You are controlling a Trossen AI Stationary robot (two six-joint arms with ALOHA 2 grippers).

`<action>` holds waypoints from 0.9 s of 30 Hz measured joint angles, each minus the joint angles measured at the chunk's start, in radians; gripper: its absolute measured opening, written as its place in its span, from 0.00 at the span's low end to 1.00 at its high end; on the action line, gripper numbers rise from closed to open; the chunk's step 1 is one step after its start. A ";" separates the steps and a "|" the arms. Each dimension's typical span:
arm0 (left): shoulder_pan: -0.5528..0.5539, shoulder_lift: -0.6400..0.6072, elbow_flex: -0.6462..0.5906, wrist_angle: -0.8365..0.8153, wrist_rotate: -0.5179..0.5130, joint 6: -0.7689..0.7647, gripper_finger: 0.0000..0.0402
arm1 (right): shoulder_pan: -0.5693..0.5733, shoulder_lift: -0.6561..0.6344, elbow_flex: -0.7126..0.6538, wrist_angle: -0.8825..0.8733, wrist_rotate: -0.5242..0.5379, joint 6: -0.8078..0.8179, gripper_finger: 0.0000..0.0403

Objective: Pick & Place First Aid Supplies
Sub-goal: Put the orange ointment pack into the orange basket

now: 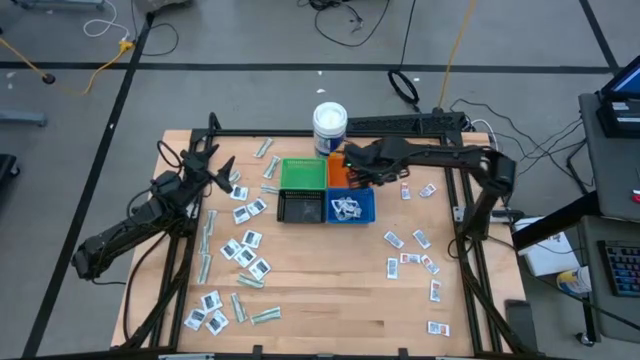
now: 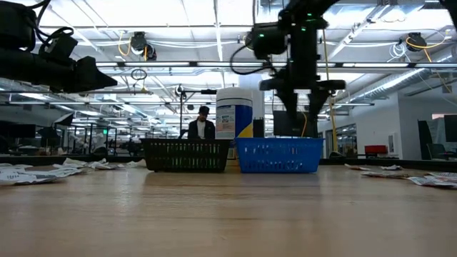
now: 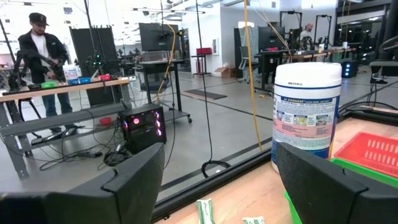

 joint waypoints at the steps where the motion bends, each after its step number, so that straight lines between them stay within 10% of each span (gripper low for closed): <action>1: 0.000 0.000 0.000 0.000 0.000 0.000 0.77 | -0.009 -0.031 -0.038 0.014 0.001 -0.001 0.52; 14: 0.000 0.000 0.000 0.000 0.000 0.000 0.77 | -0.165 -0.326 -0.405 0.081 0.000 -0.067 0.52; 27: 0.000 0.000 0.000 0.000 0.000 0.000 0.77 | -0.187 -0.342 -0.613 0.341 -0.004 -0.157 0.52</action>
